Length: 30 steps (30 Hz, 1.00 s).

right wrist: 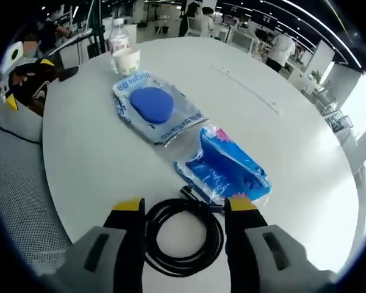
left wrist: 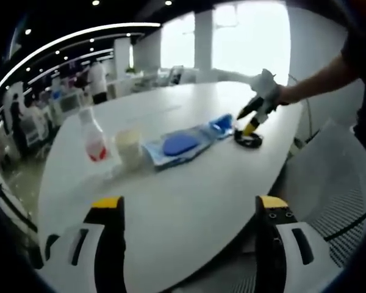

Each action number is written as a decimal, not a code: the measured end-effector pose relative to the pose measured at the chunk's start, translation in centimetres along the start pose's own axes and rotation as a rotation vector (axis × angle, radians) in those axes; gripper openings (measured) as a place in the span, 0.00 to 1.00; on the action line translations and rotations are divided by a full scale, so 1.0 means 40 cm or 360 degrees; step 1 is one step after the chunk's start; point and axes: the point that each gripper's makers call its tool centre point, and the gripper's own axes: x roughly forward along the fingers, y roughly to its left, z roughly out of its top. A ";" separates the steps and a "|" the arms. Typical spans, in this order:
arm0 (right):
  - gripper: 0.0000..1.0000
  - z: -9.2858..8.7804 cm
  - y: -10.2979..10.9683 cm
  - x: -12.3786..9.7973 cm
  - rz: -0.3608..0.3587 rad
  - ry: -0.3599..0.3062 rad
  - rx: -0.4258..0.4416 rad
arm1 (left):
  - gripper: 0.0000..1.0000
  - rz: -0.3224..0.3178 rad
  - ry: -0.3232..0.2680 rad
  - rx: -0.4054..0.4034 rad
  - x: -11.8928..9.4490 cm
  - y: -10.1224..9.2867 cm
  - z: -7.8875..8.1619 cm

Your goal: Arrange the tabletop items into an orderly group along one side of the table until the central work area is clear of visible clutter.

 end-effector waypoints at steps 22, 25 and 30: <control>0.37 -0.080 0.053 0.058 -0.0038 0.0025 0.0369 | 0.81 -0.0012 0.0024 0.0011 0.002 -0.002 -0.008; 0.30 -0.074 0.062 0.065 -0.0033 -0.0007 0.0416 | 0.81 -0.0011 0.0026 0.0013 0.002 -0.002 -0.009; 0.22 -0.067 0.069 0.068 -0.0049 -0.0031 0.0482 | 0.81 -0.0005 0.0023 0.0008 0.001 0.001 -0.009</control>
